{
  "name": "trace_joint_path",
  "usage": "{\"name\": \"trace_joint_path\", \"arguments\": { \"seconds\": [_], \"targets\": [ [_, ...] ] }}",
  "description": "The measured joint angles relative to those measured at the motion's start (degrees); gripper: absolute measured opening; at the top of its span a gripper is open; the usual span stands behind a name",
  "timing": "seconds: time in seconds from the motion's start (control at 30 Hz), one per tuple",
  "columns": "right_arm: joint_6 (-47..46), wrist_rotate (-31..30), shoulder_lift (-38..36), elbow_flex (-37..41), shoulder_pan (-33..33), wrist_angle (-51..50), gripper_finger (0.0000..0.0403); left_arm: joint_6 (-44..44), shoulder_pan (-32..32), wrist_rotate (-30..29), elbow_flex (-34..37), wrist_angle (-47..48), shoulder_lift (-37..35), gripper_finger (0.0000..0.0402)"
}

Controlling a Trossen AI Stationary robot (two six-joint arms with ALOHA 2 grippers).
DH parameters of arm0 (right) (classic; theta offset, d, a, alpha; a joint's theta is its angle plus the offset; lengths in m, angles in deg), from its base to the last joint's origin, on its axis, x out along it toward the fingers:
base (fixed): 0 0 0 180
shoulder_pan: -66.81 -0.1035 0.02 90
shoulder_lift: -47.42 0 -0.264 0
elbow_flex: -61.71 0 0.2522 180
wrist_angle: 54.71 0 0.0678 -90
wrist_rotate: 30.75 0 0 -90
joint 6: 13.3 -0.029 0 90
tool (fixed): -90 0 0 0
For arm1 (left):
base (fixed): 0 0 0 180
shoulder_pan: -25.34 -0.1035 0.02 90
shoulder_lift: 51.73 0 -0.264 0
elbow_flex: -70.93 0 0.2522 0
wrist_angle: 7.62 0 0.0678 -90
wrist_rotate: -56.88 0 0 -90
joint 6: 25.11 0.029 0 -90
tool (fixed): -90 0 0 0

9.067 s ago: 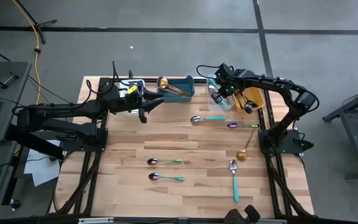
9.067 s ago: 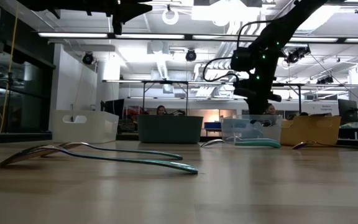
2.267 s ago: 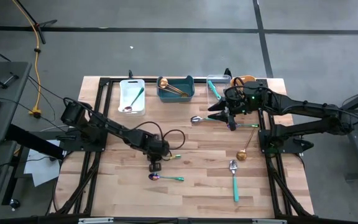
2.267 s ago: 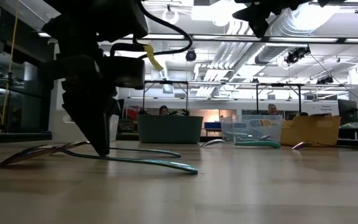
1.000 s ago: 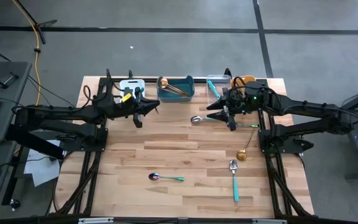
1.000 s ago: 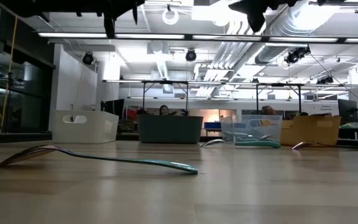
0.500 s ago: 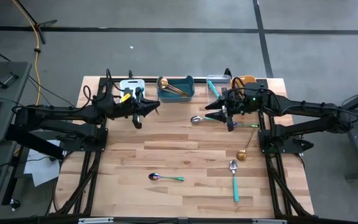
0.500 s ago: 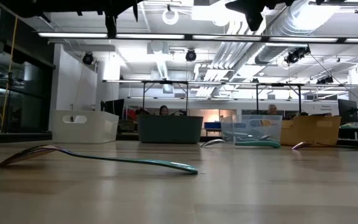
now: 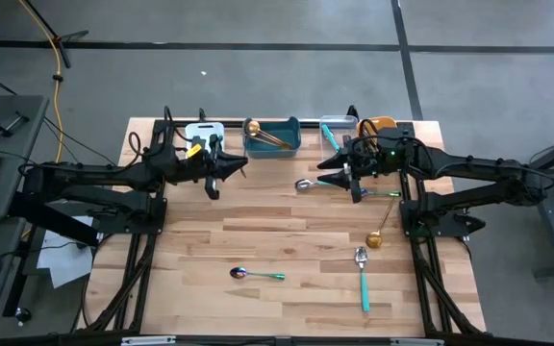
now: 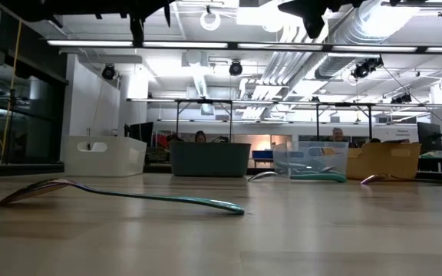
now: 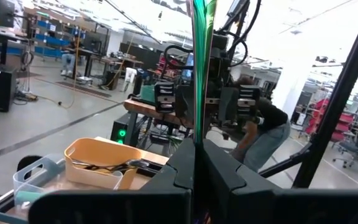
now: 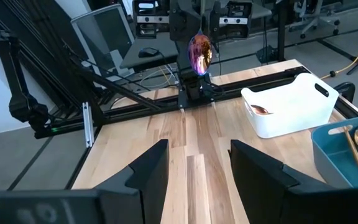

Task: Sort silverware by color (type)
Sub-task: Put the green spoon into the white bin

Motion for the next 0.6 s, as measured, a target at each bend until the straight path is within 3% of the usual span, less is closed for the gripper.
{"name": "trace_joint_path", "arguments": {
  "seconds": [0.6],
  "targets": [
    [0.00, 0.00, 0.00, 0.00, 0.00, -0.42, 0.0165, 2.68, 0.00, 0.81, 0.00, 0.03, 0.00, 0.0004]
  ]
}}
